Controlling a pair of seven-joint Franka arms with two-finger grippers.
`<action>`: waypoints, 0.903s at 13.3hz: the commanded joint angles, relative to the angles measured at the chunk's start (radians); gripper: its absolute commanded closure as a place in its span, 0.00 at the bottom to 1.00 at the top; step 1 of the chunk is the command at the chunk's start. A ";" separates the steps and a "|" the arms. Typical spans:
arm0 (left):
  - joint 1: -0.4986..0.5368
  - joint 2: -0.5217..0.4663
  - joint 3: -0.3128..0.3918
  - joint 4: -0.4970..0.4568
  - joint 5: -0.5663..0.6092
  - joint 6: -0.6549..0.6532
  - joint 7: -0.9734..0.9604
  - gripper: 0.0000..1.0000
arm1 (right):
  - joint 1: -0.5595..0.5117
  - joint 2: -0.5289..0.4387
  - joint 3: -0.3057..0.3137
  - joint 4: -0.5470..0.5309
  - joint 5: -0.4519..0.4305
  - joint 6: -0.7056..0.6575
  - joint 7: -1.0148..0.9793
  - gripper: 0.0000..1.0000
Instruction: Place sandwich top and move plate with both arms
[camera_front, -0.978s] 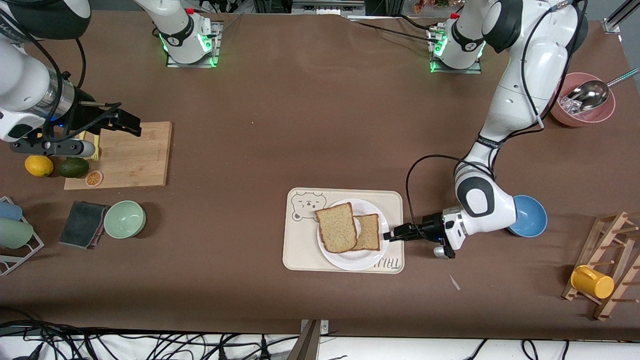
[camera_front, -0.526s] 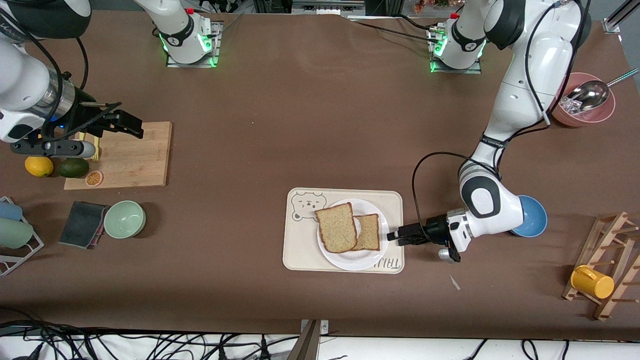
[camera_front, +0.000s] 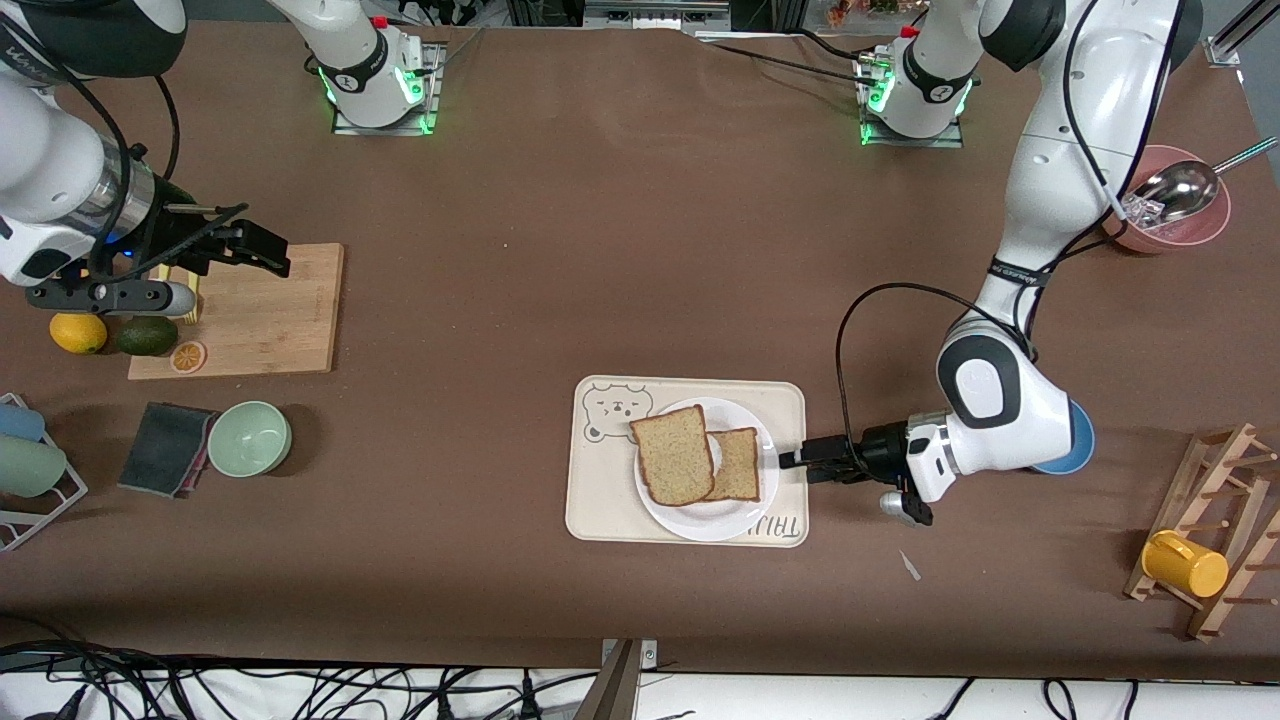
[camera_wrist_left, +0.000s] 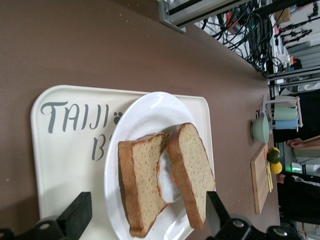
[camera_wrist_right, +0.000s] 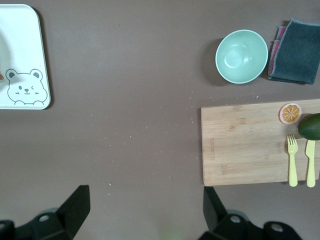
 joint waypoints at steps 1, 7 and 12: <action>0.031 -0.081 0.018 -0.045 0.094 -0.096 -0.052 0.00 | 0.001 -0.013 0.003 0.001 0.006 0.001 0.000 0.00; 0.091 -0.194 0.025 -0.065 0.447 -0.242 -0.194 0.00 | -0.001 -0.016 0.000 0.001 0.007 0.001 -0.002 0.00; 0.090 -0.314 0.028 -0.062 0.726 -0.411 -0.314 0.00 | -0.001 -0.015 0.000 0.004 0.006 0.000 -0.011 0.00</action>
